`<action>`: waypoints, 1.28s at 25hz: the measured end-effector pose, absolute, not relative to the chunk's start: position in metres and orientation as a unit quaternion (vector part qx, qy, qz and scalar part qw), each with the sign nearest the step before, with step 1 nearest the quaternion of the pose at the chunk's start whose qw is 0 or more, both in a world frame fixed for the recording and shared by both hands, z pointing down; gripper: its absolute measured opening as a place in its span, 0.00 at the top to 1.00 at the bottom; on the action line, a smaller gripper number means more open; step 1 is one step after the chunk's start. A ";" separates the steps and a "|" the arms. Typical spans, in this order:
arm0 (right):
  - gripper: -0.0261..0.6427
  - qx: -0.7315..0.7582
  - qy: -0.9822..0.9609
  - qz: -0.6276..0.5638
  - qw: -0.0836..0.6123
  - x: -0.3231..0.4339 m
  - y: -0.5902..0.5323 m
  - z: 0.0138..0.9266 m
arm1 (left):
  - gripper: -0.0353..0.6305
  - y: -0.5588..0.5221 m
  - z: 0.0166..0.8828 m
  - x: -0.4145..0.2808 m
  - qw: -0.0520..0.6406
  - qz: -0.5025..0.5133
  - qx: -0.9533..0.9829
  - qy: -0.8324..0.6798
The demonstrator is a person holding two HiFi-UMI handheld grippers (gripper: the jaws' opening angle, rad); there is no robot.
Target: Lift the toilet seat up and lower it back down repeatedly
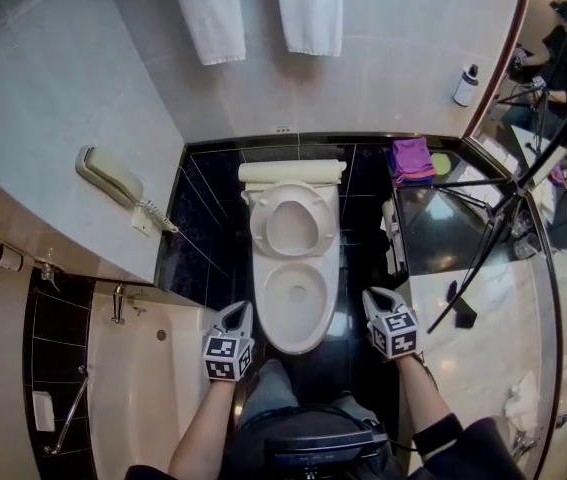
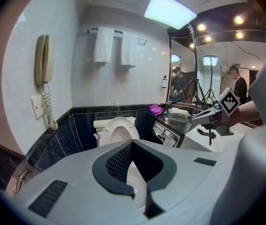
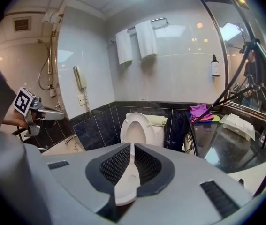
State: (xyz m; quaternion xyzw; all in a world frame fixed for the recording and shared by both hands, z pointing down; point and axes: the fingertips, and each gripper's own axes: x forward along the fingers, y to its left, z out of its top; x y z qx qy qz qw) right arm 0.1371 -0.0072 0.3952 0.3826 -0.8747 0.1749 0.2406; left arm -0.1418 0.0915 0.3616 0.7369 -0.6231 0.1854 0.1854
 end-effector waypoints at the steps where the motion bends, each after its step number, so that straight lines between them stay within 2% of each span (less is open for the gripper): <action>1: 0.88 0.379 -0.875 0.166 0.250 0.131 -0.016 0.398 | 0.95 0.084 0.365 -0.143 0.186 0.189 0.739 -0.619; 4: 0.84 0.366 -0.878 0.137 0.277 0.106 -0.046 0.407 | 0.95 0.058 0.378 -0.146 0.188 0.200 0.747 -0.605; 7: 0.72 0.350 -0.879 0.107 0.306 0.075 -0.077 0.414 | 0.95 0.028 0.394 -0.149 0.191 0.206 0.755 -0.592; 13: 0.64 0.312 -0.875 0.010 0.369 0.016 -0.155 0.448 | 0.95 -0.038 0.436 -0.160 0.193 0.216 0.766 -0.574; 23: 0.64 0.276 -0.852 -0.130 0.425 -0.068 -0.292 0.477 | 0.95 -0.114 0.498 -0.165 0.205 0.217 0.775 -0.557; 32: 0.65 0.232 -0.829 -0.206 0.465 -0.117 -0.334 0.515 | 0.95 -0.131 0.526 -0.174 0.226 0.198 0.770 -0.563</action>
